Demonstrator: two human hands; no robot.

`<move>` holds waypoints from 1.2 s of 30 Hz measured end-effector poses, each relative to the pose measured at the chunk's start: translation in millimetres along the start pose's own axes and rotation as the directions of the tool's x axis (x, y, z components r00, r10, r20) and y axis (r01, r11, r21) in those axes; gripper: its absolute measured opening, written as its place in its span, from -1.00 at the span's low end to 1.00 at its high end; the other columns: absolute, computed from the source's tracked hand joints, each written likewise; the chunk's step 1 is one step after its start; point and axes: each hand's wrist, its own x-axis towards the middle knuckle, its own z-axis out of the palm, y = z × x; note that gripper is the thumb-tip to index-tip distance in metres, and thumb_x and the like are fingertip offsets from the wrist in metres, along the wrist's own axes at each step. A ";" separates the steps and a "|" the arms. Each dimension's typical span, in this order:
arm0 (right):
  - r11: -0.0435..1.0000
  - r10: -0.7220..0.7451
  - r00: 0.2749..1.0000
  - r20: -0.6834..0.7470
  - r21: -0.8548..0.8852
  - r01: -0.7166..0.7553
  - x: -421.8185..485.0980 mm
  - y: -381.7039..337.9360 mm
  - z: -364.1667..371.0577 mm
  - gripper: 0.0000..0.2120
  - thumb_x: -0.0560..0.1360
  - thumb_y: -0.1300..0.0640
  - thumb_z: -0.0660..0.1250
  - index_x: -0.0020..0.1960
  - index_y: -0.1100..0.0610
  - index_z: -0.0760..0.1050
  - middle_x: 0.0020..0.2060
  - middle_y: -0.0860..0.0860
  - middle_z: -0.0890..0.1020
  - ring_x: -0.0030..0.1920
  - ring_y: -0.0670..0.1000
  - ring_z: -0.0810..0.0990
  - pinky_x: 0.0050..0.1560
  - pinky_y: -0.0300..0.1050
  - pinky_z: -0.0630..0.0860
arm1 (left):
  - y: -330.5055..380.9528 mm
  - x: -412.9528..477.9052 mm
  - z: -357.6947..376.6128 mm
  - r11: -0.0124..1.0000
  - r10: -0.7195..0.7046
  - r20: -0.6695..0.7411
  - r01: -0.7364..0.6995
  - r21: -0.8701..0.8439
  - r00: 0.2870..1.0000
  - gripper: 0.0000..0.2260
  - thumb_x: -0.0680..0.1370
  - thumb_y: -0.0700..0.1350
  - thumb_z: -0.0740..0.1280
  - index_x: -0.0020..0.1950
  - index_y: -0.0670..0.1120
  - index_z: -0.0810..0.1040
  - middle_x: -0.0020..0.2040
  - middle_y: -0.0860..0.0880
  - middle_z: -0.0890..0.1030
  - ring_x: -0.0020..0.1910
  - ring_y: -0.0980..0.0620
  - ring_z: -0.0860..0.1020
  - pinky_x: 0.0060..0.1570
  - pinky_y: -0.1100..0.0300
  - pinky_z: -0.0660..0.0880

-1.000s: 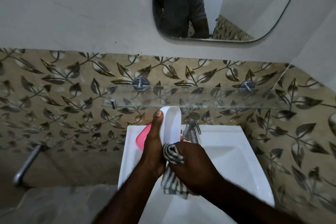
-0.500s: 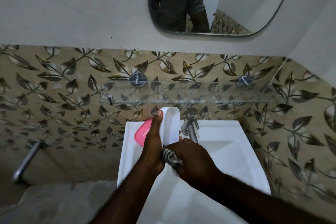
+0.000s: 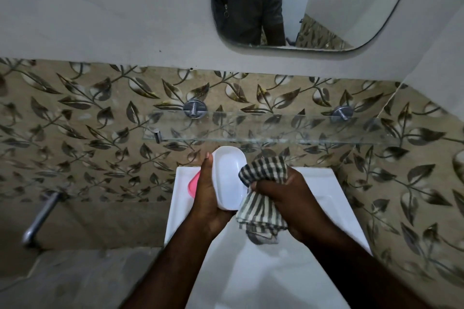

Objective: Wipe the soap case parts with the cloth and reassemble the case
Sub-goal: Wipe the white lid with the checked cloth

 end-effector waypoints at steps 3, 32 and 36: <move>0.954 0.115 0.993 0.019 0.278 -0.116 -1.3 -10.1 -2.6 -0.80 0.45 0.45 0.30 0.04 0.35 0.59 -0.16 0.21 0.66 -0.17 0.11 0.65 -0.15 -0.08 0.62 | -3.2 -0.9 -2.6 0.999 -0.027 0.059 0.029 -0.034 0.998 -0.27 0.43 0.36 0.31 0.42 -0.10 0.43 0.40 -0.21 0.46 0.37 -0.22 0.43 0.40 -0.17 0.29; 0.475 -0.263 0.963 0.062 -0.860 0.185 -20.0 0.4 22.6 -0.50 0.44 0.07 0.32 0.34 -0.20 0.37 0.20 -0.10 0.45 0.05 0.10 0.59 0.00 -0.01 0.54 | -23.4 -14.3 4.3 0.988 0.046 0.081 -0.058 0.146 0.996 -0.55 0.60 0.22 0.08 0.11 -0.05 0.61 0.07 -0.10 0.69 -0.01 0.01 0.68 -0.07 0.11 0.59; 0.347 -0.295 0.949 0.108 -0.914 0.212 -16.5 -2.1 30.3 -0.57 0.44 0.07 0.29 0.29 -0.14 0.41 0.24 -0.10 0.45 0.01 0.16 0.60 -0.08 -0.02 0.53 | -28.2 -10.9 5.2 0.998 -0.009 0.027 0.007 0.065 1.000 -0.47 0.58 0.25 0.10 0.35 -0.08 0.50 0.25 -0.12 0.60 0.29 -0.11 0.51 0.13 0.02 0.47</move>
